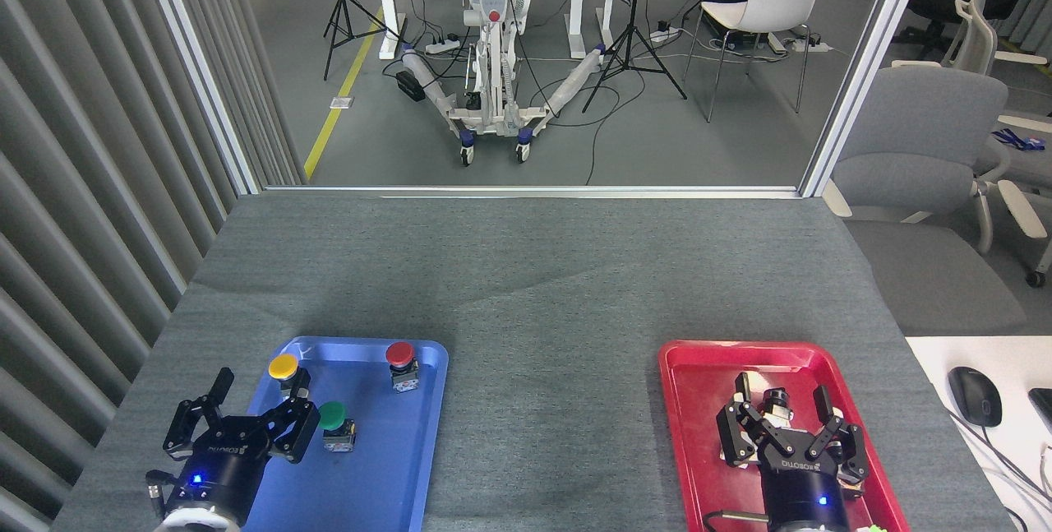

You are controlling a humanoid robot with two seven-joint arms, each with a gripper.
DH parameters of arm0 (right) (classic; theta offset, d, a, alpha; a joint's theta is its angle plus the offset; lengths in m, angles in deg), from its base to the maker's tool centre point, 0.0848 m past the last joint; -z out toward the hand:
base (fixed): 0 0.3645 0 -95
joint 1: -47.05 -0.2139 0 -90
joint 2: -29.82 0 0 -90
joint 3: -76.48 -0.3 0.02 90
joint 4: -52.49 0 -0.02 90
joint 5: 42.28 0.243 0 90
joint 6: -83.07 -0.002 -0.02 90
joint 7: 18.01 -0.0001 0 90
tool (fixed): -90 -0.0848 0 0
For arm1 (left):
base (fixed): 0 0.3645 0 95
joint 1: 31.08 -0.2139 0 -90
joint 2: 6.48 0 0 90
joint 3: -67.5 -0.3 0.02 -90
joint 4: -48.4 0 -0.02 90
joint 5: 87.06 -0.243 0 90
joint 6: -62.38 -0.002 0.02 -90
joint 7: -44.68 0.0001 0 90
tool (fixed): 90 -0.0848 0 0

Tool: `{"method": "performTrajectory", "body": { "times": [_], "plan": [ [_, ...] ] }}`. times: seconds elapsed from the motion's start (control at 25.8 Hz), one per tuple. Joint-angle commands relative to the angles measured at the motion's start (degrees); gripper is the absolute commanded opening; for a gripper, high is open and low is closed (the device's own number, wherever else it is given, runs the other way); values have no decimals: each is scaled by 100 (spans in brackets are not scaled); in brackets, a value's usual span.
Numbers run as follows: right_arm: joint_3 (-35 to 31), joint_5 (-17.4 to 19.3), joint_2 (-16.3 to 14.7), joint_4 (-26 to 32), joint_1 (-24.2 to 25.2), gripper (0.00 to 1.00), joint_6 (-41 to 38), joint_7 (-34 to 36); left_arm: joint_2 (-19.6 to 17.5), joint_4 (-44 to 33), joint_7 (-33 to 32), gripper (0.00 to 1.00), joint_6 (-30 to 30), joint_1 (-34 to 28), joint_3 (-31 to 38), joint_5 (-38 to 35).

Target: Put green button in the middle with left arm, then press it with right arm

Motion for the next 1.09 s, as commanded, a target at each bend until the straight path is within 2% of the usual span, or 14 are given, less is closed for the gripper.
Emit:
{"method": "performTrajectory", "body": {
  "times": [0.0,1.05],
  "plan": [
    [1,0,0,0,0,100,-4,2,4,5,-164,99,61,14,-2,95],
    [-7,0,0,0,-9,100,5,2,-13,-145,3,99,219,-109,-10,104]
  ]
}}
